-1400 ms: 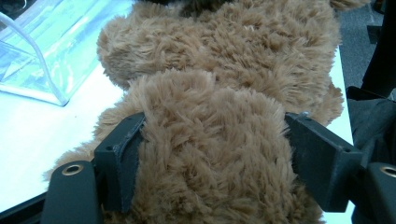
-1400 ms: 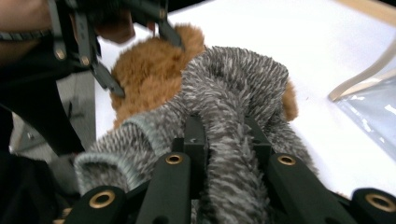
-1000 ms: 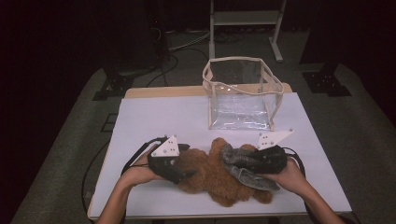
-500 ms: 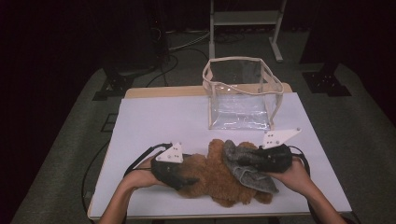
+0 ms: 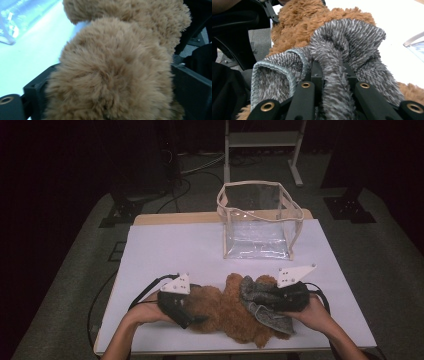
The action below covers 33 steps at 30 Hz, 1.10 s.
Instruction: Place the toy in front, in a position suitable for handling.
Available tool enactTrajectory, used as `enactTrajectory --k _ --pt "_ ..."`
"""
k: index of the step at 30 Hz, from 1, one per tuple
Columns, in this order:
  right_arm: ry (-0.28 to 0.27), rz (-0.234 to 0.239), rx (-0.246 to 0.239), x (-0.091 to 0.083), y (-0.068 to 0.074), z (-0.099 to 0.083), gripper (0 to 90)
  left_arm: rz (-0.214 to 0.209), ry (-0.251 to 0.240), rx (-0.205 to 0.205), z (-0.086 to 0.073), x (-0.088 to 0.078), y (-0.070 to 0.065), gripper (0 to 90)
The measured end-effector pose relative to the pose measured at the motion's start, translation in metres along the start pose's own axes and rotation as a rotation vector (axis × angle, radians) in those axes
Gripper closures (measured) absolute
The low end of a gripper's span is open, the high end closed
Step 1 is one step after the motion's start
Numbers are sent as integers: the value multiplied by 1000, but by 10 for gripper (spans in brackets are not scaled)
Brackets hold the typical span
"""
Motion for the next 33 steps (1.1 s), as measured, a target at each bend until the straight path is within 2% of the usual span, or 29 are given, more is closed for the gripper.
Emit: enactTrajectory --k 5,7,9,10,12,13,14,18,19,20,21,23,24,25,28,33 --pt "0 9 1 -2 1 -4 771 -9 22 10 -1 12 1 22" --pt "-4 11 9 -4 -1 -5 770 12 54 40 3 16 3 92" --pt "-14 -3 33 -6 -6 -5 769 56 85 67 7 18 9 240" --pt "-22 -13 45 -8 -10 -5 768 69 97 77 10 20 10 285" --pt "-30 -21 57 -11 -14 -4 766 84 103 88 13 22 12 327" --pt "-44 -46 79 -19 -25 -3 765 115 112 100 19 28 19 333" --pt "-47 -54 85 -21 -28 -3 765 128 108 104 23 31 23 339" --pt "-56 -90 104 -31 -42 -2 764 153 99 107 34 41 33 351" --pt "-63 -104 124 -39 -51 -1 764 161 96 114 38 44 36 360" --pt "-63 -104 124 -39 -51 -1 764 167 93 115 40 45 38 360" --pt "-62 -117 134 -44 -59 1 764 181 88 116 46 48 44 366" --pt "-63 -125 138 -46 -64 4 764 203 91 121 50 47 51 377" --pt "-63 -125 138 -46 -64 4 764 203 91 121 50 47 51 378" --pt "-63 -128 139 -46 -69 10 764 222 95 129 52 47 57 382" --pt "-57 -126 133 -42 -72 20 763 255 104 135 50 45 64 384" --pt "-39 -122 115 -28 -74 38 763 298 123 118 42 36 70 382"
Point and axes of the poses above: each handheld gripper's, and its own axes: x roughly forward along the jaws, z roughly out of its top, y roughly to its left, the point moved 9 cm from there along x, roughly forward along the jaws, and after that the axes turned 14 degrees about x, right-handed, at the moved point
